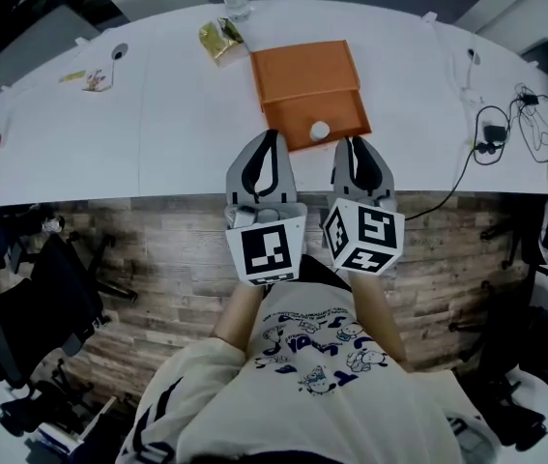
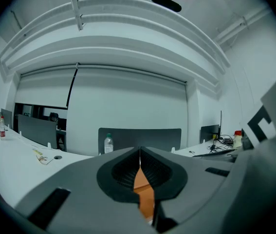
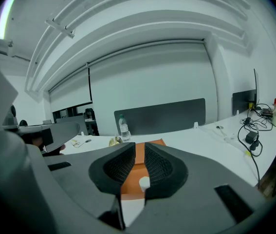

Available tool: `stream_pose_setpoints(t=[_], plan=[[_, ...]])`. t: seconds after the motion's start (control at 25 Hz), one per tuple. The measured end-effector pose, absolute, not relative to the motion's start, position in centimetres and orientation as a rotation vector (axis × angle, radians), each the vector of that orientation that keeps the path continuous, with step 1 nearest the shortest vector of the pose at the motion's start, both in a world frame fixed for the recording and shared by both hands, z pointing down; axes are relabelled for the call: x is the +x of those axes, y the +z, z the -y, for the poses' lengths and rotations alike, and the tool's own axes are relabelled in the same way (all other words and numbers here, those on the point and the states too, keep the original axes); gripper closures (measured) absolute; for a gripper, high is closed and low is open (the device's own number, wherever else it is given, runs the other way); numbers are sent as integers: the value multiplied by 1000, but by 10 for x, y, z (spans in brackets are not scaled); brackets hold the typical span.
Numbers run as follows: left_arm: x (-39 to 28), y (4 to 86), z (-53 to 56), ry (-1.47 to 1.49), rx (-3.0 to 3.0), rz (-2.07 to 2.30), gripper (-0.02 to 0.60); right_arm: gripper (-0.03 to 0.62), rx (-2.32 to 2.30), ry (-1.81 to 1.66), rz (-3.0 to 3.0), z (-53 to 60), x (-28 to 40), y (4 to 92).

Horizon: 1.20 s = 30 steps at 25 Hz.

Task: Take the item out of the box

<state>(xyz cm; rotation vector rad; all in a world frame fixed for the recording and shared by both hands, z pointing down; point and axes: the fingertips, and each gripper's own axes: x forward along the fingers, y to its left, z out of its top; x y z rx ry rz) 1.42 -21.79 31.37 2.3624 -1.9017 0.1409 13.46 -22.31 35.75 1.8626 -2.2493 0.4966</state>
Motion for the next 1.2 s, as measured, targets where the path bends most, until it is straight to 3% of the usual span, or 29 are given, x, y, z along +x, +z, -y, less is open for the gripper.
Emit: stream_pose_setpoints(t=[1.2], plan=[[9, 406, 308, 332, 2276, 1706, 563, 539, 1774, 705, 2029, 295, 126, 452]])
